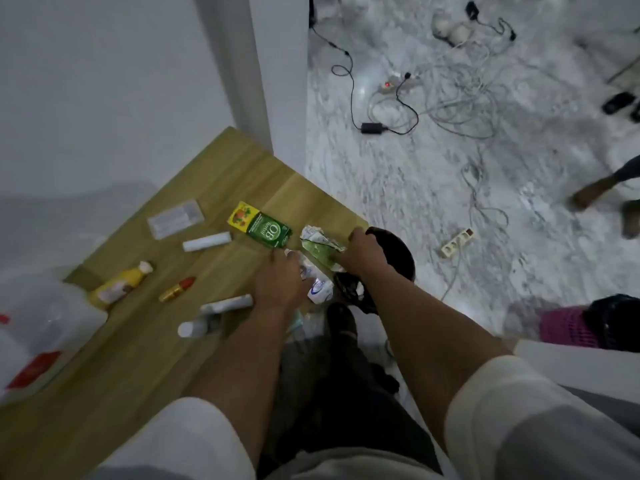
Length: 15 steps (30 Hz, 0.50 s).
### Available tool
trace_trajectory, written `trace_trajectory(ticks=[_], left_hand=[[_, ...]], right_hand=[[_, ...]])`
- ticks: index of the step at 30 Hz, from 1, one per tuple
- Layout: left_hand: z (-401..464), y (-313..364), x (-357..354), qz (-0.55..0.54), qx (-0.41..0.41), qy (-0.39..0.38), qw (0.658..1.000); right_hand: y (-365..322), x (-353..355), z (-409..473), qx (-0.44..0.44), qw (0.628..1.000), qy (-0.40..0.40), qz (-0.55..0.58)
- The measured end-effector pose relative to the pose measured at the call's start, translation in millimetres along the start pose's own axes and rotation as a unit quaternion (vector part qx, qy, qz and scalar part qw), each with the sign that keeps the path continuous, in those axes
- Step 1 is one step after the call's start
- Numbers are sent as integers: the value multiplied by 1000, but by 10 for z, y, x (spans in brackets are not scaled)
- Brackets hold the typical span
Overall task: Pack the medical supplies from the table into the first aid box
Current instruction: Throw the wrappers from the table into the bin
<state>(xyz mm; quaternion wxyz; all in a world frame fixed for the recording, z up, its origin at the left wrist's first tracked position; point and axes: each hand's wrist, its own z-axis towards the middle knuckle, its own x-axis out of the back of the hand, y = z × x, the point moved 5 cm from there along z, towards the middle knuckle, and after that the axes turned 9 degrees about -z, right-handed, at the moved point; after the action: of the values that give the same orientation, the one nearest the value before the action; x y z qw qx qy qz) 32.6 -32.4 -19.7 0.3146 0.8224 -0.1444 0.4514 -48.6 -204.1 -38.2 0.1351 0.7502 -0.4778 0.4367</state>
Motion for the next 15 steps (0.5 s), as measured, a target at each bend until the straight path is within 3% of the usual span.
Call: trace_trajectory(ticks=[2,6,15], left_hand=[[41,-27,-36,41,38,16,998],[85,-60,-149,51,36,23,998],[124,-43,-120,29,37,21,999]], right_hand=[[11,-69,36,-30,999,11,44],[17,-151,3,-60,989,14,135],[235,-44,-78,-51,983,14,176]])
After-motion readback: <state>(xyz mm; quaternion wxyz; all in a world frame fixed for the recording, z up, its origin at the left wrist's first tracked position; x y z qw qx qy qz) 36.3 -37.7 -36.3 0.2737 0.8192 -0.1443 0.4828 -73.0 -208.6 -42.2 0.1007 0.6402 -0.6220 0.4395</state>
